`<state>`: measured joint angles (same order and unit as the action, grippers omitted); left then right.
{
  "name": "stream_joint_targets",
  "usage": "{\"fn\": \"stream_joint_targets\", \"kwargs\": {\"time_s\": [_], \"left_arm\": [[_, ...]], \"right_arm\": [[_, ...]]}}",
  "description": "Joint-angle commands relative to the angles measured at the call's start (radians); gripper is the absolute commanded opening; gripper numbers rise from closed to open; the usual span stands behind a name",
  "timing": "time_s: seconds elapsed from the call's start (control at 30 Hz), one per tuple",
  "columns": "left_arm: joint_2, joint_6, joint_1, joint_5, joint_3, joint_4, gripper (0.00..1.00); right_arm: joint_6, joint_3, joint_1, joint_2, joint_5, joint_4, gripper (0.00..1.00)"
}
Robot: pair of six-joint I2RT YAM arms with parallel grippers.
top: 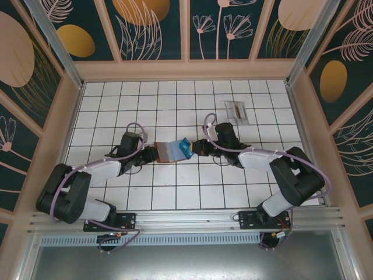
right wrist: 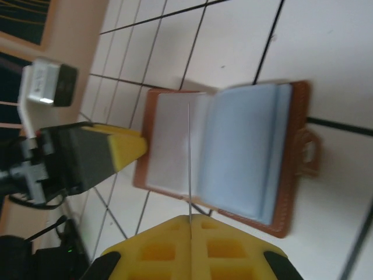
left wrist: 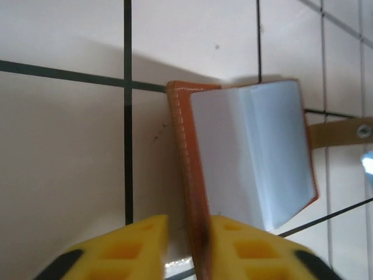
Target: Put the credit cards into the card holder
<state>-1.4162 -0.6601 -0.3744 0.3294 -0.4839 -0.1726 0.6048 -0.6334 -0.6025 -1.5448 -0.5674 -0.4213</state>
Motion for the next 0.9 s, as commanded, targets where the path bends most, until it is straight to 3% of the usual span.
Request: {"fn": "stream_joint_targets", "kwargs": {"time_s": [0.0,0.43,0.87], "left_arm": [[-0.051,0.005,-0.008,-0.010,-0.036,-0.001,0.19],[-0.133,0.008,-0.008,-0.023,-0.065,-0.004,0.08],[-0.156,0.021,-0.008,-0.031,-0.077,0.010,0.03]], "right_arm": [[0.080,0.016,-0.014,-0.027,-0.069,-0.165,0.00],[0.080,-0.070,-0.031,-0.240,-0.135,-0.171,0.00],[0.066,-0.166,-0.031,-0.297,-0.026,-0.061,0.00]]}}
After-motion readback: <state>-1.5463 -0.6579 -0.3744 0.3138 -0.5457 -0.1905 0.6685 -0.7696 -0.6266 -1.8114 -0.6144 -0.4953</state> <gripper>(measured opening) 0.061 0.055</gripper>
